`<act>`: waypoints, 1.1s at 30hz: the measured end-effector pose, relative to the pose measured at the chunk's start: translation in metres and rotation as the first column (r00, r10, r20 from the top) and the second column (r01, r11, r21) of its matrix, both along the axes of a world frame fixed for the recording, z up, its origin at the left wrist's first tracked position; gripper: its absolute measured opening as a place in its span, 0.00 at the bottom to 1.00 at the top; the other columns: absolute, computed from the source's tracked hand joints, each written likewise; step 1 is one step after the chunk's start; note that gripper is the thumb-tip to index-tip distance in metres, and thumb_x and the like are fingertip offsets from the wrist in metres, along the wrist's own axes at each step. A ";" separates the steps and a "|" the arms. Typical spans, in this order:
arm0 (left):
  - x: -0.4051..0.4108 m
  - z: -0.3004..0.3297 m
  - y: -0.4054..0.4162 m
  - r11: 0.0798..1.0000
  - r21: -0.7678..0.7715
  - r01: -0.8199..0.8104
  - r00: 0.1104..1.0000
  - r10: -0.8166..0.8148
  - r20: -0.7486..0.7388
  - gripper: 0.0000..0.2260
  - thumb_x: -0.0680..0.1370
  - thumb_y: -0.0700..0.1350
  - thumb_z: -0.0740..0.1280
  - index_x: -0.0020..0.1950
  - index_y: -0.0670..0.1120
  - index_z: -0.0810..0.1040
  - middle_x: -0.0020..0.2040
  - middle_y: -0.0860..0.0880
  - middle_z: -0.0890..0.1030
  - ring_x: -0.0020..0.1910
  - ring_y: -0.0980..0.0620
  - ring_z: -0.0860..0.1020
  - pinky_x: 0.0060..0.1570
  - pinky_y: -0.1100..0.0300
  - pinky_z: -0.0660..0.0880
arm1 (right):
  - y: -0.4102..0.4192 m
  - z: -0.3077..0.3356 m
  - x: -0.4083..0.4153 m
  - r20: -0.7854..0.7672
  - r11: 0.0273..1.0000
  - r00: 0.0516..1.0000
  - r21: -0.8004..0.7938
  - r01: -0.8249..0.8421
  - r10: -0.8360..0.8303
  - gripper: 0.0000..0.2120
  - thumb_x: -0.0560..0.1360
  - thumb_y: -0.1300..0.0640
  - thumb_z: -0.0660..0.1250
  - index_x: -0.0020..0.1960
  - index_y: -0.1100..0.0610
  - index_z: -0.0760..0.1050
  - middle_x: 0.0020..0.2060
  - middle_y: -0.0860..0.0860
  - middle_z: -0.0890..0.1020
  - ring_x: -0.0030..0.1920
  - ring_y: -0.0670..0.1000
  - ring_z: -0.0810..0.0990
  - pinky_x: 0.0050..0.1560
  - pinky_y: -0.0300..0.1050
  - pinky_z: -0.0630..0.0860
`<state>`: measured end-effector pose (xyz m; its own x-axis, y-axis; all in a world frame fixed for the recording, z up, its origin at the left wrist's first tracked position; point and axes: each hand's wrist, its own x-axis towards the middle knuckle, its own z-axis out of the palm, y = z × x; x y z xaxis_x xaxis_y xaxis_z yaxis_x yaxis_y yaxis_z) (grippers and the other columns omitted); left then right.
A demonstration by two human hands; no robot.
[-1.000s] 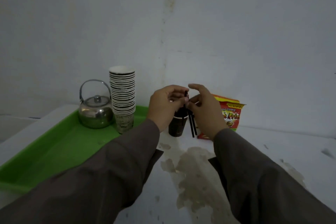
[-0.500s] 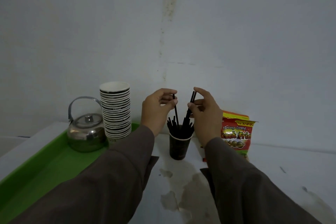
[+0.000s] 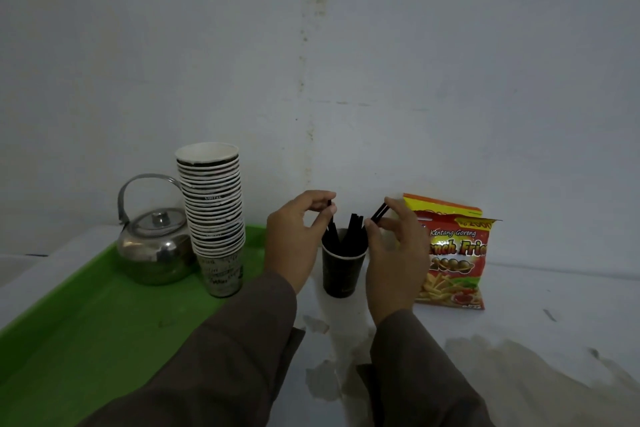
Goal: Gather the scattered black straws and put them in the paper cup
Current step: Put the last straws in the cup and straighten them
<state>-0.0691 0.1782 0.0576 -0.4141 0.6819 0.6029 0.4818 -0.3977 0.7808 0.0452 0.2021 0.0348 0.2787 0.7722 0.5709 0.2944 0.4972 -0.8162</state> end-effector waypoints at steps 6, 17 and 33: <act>-0.003 -0.006 0.000 0.997 -0.012 -0.082 0.969 0.077 -0.234 0.06 0.73 0.42 0.69 0.49 0.49 0.82 0.42 0.51 0.83 0.43 0.58 0.78 0.50 0.60 0.75 | -0.001 -0.015 -0.002 0.075 0.999 0.997 -0.015 0.030 -0.029 0.20 0.70 0.58 0.71 0.60 0.49 0.74 0.55 0.55 0.74 0.55 0.49 0.72 0.50 0.25 0.61; -0.012 -0.019 0.006 0.989 0.005 -0.149 0.892 0.137 -0.430 0.07 0.73 0.44 0.69 0.49 0.49 0.82 0.43 0.49 0.85 0.44 0.48 0.80 0.49 0.43 0.75 | 0.011 -0.022 0.001 0.205 0.998 0.977 0.044 0.049 -0.057 0.18 0.71 0.58 0.70 0.60 0.49 0.75 0.53 0.52 0.74 0.57 0.57 0.73 0.53 0.40 0.68; -0.006 -0.027 0.010 0.955 -0.274 0.117 0.953 -0.186 -0.239 0.16 0.79 0.49 0.59 0.65 0.46 0.74 0.68 0.47 0.71 0.67 0.51 0.69 0.66 0.51 0.69 | 0.004 -0.040 0.000 0.264 0.977 0.940 -0.039 -0.211 0.214 0.26 0.76 0.48 0.61 0.72 0.50 0.59 0.72 0.51 0.62 0.69 0.46 0.61 0.66 0.43 0.65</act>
